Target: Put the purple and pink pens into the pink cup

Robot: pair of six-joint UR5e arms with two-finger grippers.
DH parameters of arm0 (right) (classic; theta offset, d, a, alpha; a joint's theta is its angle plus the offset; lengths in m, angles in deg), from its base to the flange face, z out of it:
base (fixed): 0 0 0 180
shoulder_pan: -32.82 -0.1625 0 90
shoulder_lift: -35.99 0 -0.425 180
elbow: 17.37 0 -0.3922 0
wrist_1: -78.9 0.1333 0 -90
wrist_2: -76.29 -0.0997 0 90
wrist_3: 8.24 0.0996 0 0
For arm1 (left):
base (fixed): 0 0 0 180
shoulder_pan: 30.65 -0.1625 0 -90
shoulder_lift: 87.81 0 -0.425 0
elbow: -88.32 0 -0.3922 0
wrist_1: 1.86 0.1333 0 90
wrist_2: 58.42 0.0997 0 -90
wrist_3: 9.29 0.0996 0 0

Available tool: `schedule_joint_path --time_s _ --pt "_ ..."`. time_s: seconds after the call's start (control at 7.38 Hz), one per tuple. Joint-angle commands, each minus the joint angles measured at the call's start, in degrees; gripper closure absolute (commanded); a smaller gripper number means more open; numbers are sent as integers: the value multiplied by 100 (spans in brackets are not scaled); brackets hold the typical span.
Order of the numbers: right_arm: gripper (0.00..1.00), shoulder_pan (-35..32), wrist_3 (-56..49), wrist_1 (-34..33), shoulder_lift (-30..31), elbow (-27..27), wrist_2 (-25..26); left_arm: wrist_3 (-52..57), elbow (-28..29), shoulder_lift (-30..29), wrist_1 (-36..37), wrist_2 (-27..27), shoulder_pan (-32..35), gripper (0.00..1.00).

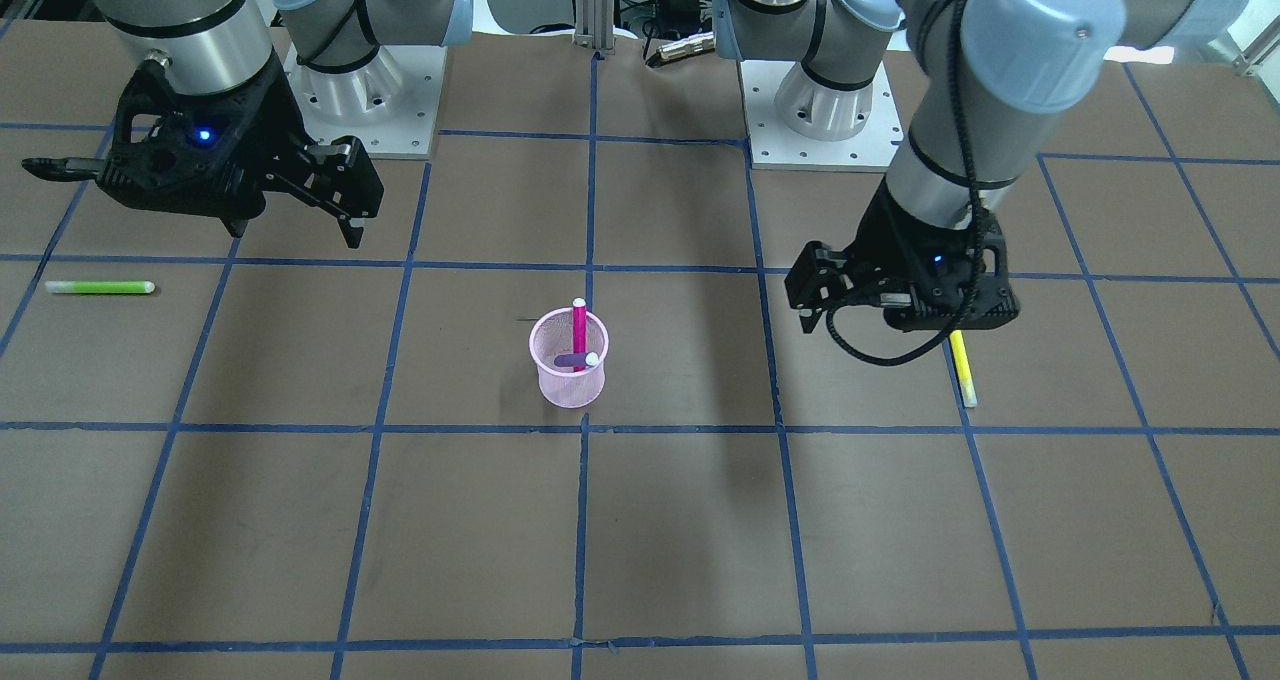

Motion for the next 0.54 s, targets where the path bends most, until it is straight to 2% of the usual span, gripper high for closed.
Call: schedule_joint_path --time_s 0.0,0.14,0.41 --pt "0 65 -294 -203 99 103 50 477 -86 549 -713 210 -209 0" --pt "0 171 -119 -187 134 103 6 478 -113 743 -975 228 -200 0" --pt "0 303 67 -117 143 95 -170 425 -288 955 -1056 254 -165 0"
